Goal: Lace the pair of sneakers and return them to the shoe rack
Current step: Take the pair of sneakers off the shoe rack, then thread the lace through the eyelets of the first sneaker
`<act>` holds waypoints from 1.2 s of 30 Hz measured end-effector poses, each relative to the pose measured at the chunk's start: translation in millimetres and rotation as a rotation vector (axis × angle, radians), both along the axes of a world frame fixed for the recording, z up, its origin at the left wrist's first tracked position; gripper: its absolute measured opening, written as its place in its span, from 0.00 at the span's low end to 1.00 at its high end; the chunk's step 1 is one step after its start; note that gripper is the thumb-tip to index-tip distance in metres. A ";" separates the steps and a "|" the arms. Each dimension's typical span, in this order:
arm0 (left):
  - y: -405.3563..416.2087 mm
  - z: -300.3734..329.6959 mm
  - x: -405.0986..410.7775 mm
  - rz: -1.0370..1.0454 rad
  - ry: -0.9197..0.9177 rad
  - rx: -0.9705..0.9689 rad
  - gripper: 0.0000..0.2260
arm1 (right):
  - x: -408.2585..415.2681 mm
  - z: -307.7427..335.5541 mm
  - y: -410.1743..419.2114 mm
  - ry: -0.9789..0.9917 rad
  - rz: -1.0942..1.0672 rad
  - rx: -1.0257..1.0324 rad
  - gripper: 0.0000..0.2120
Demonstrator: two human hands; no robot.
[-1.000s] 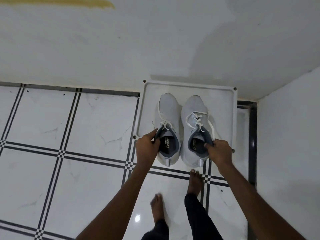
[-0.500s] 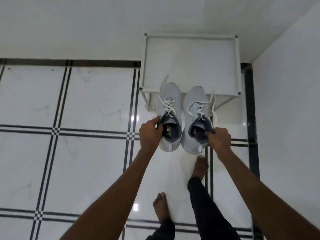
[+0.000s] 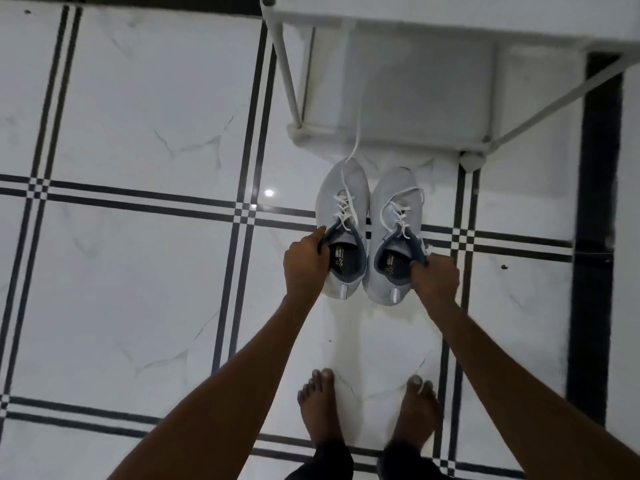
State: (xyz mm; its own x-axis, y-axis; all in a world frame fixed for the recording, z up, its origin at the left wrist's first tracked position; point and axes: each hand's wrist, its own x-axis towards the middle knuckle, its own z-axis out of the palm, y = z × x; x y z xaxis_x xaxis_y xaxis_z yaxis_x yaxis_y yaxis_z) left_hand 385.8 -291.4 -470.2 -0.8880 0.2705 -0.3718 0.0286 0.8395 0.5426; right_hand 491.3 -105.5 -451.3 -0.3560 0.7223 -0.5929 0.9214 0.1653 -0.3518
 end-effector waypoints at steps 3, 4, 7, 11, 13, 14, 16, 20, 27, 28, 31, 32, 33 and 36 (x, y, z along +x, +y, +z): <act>4.3 -55.3 -2.8 -0.014 0.022 -0.020 0.18 | -5.1 -56.9 -1.4 0.002 -0.036 0.040 0.12; 3.6 -72.7 -3.4 -0.016 0.028 -0.028 0.18 | -6.5 -73.9 -3.3 0.001 -0.042 0.062 0.12; 1.2 -113.6 0.3 0.006 0.048 -0.007 0.18 | -6.1 -112.7 -8.9 0.006 -0.034 0.118 0.13; -6.5 -138.2 11.4 0.053 0.091 0.034 0.19 | -0.5 -137.6 -14.9 0.023 -0.048 0.126 0.11; -18.0 -144.8 13.1 0.078 0.137 0.042 0.18 | -1.7 -139.5 -22.8 0.038 -0.097 0.130 0.14; -25.4 -147.0 13.3 0.091 0.156 0.043 0.18 | -3.5 -138.9 -28.0 0.089 -0.118 0.165 0.19; -41.2 -150.2 11.5 0.120 0.182 0.045 0.17 | -10.8 -135.0 -41.5 0.245 -0.059 0.330 0.29; -66.7 -154.3 -4.0 0.149 0.156 0.123 0.17 | -42.8 -123.4 -76.1 0.424 0.161 0.540 0.30; -74.8 -153.1 -60.6 0.014 0.117 0.228 0.13 | -119.1 -150.9 -100.4 0.432 0.339 0.102 0.09; -76.7 -154.1 -68.6 -0.024 0.110 0.230 0.11 | -128.1 -151.8 -100.2 0.426 0.337 0.075 0.09; -80.6 -155.6 -89.8 -0.111 0.111 0.240 0.08 | -149.0 -152.4 -98.3 0.417 0.340 -0.003 0.06; -79.6 -154.6 -94.6 -0.155 0.121 0.210 0.07 | -152.8 -153.0 -96.7 0.416 0.339 -0.045 0.05; -77.7 -153.4 -97.8 -0.209 0.141 0.159 0.07 | -154.9 -154.2 -94.8 0.415 0.323 -0.097 0.04; -74.5 -150.5 -101.5 -0.313 0.244 0.021 0.06 | -155.4 -154.9 -90.8 0.440 0.160 -0.297 0.07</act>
State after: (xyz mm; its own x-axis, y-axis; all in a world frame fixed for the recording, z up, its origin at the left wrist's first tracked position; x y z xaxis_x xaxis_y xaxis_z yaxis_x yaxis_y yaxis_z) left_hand 284.3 -366.0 -620.7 -0.8228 0.5478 -0.1513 0.4119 0.7582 0.5055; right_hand 335.8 -196.4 -606.3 -0.7075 0.4636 -0.5334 0.6487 0.1264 -0.7505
